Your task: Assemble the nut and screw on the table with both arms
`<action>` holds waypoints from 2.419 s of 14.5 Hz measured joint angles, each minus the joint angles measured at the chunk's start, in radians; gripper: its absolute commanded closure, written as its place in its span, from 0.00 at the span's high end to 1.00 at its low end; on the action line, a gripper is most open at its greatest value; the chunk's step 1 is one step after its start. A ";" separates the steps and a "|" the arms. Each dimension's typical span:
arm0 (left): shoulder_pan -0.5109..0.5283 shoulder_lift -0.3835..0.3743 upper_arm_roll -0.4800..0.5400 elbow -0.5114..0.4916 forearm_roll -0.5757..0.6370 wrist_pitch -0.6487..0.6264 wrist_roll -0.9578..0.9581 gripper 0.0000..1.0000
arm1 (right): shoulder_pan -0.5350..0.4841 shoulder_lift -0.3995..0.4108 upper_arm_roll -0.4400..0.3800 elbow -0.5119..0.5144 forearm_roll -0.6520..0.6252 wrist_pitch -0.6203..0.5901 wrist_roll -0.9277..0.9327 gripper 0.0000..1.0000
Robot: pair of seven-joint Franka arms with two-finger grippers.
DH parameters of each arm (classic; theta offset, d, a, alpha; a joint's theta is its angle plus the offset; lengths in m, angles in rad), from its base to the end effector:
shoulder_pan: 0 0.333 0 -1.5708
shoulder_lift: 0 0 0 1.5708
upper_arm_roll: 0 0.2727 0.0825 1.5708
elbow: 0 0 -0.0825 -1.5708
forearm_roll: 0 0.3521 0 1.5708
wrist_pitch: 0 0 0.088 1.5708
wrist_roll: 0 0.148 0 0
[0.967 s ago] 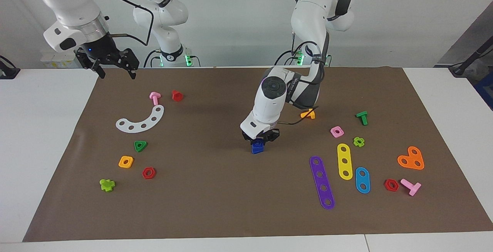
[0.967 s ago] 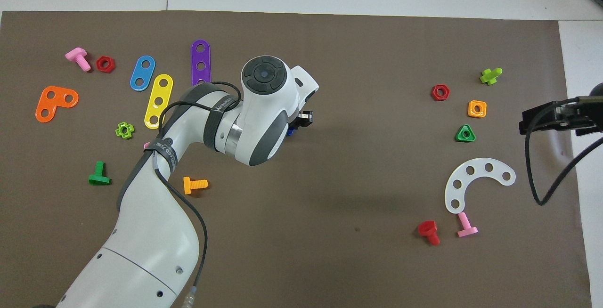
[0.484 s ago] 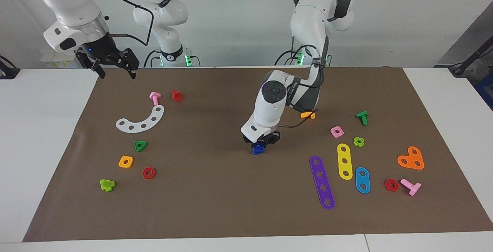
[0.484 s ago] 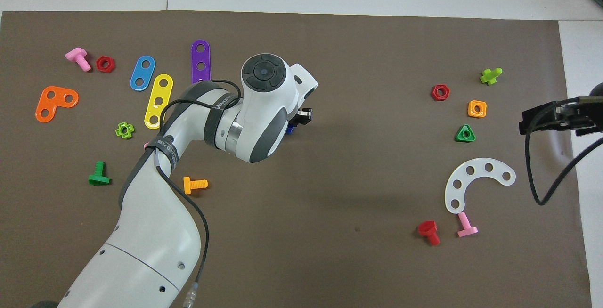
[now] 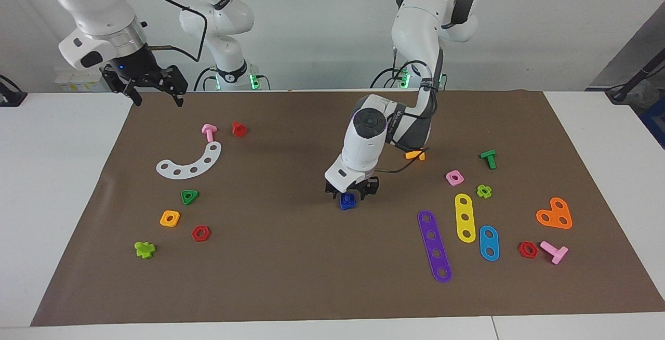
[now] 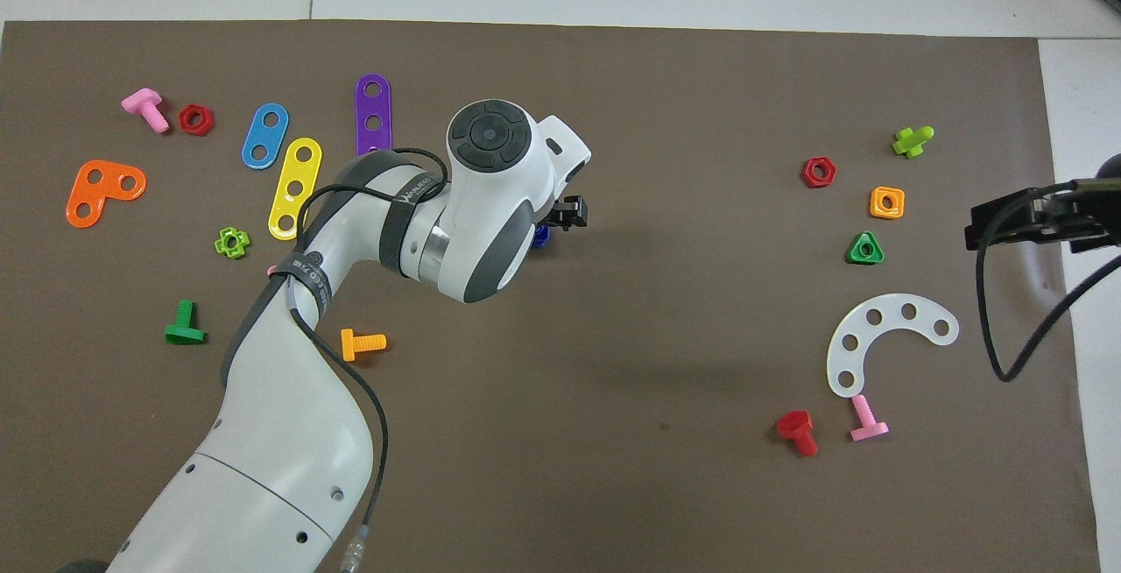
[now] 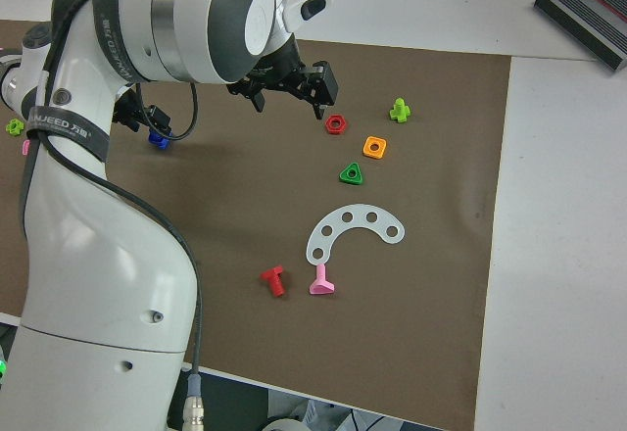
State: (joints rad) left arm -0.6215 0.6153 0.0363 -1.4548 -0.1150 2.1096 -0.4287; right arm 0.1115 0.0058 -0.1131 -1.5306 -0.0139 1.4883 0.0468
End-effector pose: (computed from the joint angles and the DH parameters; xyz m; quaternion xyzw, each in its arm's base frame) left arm 0.5494 -0.3790 0.2680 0.9976 -0.0532 -0.0017 0.0443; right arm 0.5139 -0.0028 0.5478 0.9994 -0.0246 -0.0239 0.0078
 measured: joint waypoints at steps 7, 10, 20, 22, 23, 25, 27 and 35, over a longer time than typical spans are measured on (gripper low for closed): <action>0.170 0.003 0.040 0.147 0.000 -0.165 0.035 0.98 | 0.000 0.000 0.000 0.000 0.000 0.000 0.000 1.00; 0.307 -0.029 0.040 0.199 0.000 -0.214 0.186 0.96 | 0.000 0.000 0.000 0.000 0.000 0.000 0.000 1.00; 0.552 -0.318 0.044 0.053 0.067 -0.498 0.516 0.95 | 0.000 0.000 0.000 0.000 0.000 0.000 0.000 1.00; 0.546 -0.370 0.040 0.040 0.086 -0.556 0.516 0.95 | 0.000 0.000 0.000 0.000 0.000 0.000 0.000 1.00; 0.546 -0.395 0.038 0.037 0.089 -0.577 0.516 0.95 | 0.000 0.000 0.000 0.000 0.000 0.000 0.000 1.00; 0.546 -0.443 0.038 0.031 0.091 -0.614 0.515 0.96 | 0.000 0.000 0.000 0.000 0.000 0.000 0.000 1.00; 0.546 -0.482 0.037 0.023 0.109 -0.640 0.503 0.95 | 0.000 0.000 0.000 0.000 0.000 0.000 0.000 1.00; 0.508 -0.511 0.029 0.009 0.143 -0.618 0.434 1.00 | 0.000 0.000 0.000 0.000 0.000 0.000 0.000 1.00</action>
State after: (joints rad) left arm -0.1133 0.1046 0.0658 -1.4456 0.0285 1.4915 0.0055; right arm 0.1115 0.0058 -0.1131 -1.5306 -0.0139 1.4883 0.0468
